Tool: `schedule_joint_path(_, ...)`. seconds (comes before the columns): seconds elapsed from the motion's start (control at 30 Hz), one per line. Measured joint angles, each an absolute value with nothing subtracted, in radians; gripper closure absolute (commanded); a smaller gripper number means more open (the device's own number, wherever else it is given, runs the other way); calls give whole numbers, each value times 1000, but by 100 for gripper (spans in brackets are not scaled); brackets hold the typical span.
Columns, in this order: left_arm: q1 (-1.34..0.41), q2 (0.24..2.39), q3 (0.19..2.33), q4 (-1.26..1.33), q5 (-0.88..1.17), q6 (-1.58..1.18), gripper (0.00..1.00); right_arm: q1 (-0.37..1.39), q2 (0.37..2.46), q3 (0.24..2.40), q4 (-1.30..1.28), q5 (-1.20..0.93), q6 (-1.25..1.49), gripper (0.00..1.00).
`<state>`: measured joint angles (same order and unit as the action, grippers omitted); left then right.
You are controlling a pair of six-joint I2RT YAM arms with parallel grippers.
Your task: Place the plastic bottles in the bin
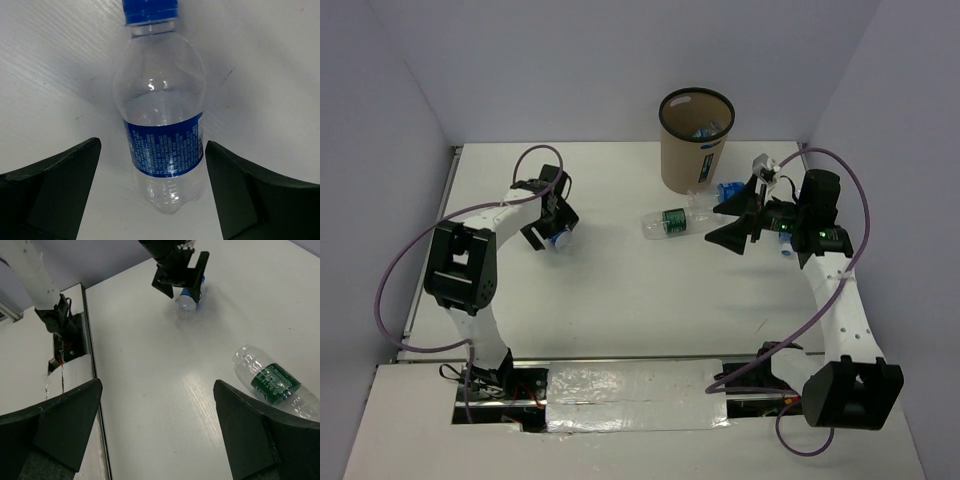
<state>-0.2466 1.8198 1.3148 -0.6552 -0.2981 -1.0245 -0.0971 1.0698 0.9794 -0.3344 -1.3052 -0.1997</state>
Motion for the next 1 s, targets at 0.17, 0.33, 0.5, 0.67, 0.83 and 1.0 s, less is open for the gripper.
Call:
schedule_joint_path(0.17,-247,1851,1336,-664,-292,-1020,11,-99,1010,928,-317,-1340,-205,0)
schedule_joint_path(0.33,-244,1888,1362,-643,-252,-998,56,-104,1005,875,-299,-1369,-199,0)
schedule_joint_path(0.5,-239,1885,1357,-590,-168,-960,95,-115,1005,873,-368,-1414,-268,0)
schedule_joint_path(0.67,-244,1849,1336,-533,-6,-876,100,-196,1017,942,-606,-1452,-486,0)
schedule_joint_path(0.83,-305,1791,1413,-445,198,-759,100,-331,1063,1069,-913,-1468,-786,0)
schedule_joint_path(1.0,-419,1840,1775,-360,279,-625,100,-366,1129,1125,-1139,-1478,-1023,0)
